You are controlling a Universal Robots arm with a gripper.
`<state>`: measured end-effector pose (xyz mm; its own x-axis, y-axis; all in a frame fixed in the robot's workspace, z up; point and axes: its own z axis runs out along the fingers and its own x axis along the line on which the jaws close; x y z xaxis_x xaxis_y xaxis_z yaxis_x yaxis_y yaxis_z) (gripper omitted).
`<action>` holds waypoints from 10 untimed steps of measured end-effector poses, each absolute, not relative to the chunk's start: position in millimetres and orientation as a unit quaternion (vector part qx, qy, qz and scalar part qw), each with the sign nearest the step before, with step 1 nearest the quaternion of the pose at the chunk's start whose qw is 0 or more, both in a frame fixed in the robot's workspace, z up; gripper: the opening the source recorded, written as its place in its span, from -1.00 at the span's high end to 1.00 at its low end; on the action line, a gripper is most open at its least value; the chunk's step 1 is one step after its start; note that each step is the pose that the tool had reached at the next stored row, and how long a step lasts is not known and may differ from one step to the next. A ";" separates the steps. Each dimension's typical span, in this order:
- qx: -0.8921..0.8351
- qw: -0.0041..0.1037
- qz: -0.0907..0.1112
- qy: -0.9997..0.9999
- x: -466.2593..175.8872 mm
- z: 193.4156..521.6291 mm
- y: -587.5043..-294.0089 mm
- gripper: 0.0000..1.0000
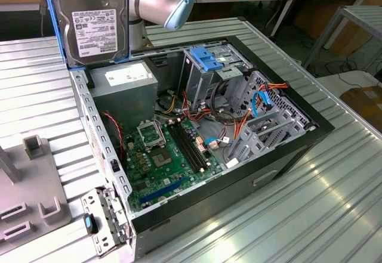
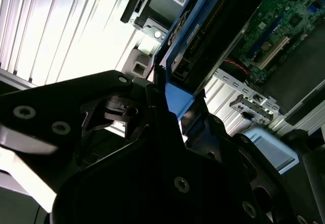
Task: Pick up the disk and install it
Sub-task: 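Pick up the disk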
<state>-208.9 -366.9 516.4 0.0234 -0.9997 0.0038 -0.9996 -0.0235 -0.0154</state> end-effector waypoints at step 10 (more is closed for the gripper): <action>-0.715 0.004 -0.007 0.699 -174.0 516.4 -366.9 0.27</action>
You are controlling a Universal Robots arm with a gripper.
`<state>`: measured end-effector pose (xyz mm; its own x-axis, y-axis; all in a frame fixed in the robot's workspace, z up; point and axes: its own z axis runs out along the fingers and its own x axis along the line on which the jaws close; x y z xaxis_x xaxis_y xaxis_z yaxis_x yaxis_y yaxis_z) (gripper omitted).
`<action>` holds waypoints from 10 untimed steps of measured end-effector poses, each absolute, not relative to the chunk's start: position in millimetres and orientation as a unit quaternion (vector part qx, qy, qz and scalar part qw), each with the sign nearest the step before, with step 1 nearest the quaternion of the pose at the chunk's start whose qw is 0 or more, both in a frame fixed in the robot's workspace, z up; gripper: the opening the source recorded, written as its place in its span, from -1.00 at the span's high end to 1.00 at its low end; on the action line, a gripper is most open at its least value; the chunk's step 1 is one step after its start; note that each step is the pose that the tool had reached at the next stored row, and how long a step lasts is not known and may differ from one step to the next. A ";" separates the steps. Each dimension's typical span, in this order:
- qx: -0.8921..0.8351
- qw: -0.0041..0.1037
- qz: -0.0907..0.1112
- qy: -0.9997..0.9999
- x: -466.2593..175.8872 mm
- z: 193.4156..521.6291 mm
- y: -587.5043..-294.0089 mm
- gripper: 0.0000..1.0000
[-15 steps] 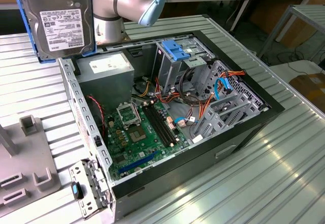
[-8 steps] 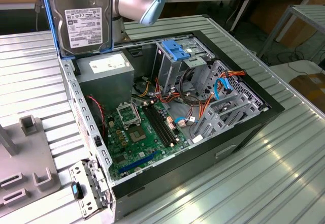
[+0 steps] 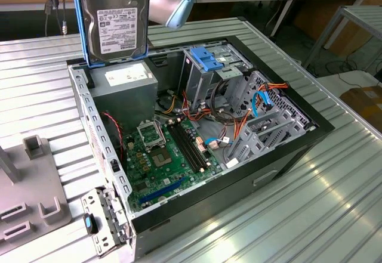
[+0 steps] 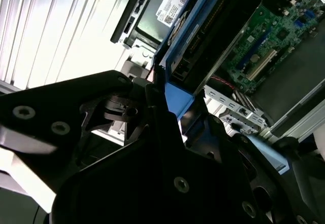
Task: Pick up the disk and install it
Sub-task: 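Pick up the disk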
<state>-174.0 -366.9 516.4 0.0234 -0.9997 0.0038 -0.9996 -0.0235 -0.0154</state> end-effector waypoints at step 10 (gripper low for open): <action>-0.715 0.004 -0.007 0.699 -131.1 516.4 -366.9 0.27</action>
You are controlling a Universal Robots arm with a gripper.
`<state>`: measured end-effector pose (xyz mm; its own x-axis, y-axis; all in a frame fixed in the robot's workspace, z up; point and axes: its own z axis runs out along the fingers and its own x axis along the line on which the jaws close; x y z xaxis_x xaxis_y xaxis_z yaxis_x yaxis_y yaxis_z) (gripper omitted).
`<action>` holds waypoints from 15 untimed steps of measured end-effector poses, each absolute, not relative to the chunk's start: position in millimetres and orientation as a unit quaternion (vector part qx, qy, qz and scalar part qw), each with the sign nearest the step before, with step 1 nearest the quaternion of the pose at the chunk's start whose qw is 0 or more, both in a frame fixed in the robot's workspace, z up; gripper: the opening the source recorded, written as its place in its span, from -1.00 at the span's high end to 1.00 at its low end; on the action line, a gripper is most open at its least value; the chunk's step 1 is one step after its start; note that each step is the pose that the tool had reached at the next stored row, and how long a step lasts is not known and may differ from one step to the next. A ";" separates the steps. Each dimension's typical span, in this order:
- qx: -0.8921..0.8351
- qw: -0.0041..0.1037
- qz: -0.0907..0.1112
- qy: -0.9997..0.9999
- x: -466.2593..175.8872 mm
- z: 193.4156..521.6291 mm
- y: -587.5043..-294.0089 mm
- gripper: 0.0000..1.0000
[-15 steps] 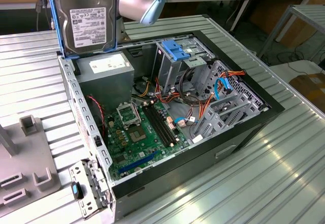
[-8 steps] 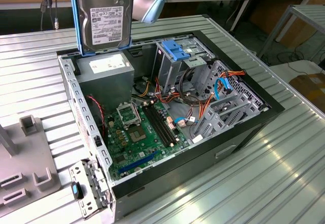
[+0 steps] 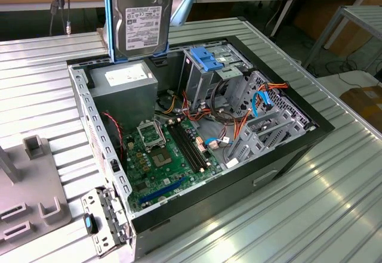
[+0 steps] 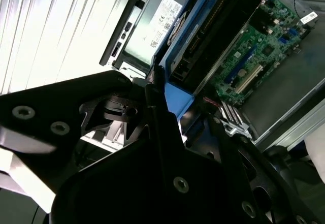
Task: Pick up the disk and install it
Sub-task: 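Pick up the disk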
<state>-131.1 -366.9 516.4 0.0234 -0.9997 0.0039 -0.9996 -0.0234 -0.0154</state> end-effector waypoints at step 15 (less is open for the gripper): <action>-0.715 0.004 -0.007 0.699 -73.2 516.5 -366.9 0.27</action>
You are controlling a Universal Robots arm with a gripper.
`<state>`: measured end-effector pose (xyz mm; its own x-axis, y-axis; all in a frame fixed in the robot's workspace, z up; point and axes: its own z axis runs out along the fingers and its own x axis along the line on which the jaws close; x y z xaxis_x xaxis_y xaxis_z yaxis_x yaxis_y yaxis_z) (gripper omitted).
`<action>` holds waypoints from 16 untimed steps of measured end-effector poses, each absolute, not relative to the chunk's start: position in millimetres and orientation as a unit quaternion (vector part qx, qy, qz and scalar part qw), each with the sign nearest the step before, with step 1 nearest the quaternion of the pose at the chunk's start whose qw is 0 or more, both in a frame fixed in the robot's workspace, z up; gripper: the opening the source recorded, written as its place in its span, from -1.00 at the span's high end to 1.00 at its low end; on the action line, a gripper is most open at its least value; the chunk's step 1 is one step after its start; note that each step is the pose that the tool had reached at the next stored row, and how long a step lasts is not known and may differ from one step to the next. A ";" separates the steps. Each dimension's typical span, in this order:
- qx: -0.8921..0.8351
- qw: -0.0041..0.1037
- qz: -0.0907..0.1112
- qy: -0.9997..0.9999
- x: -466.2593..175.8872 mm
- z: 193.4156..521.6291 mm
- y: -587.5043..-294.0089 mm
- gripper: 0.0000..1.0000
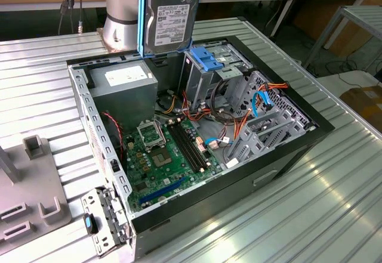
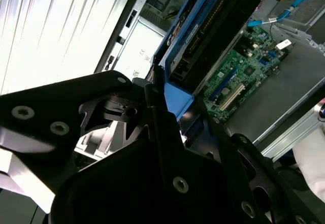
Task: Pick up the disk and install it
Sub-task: 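Pick up the disk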
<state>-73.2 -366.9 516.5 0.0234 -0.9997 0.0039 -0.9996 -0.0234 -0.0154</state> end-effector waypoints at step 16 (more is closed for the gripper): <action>-0.715 0.004 -0.007 0.699 -3.0 516.4 -366.9 0.27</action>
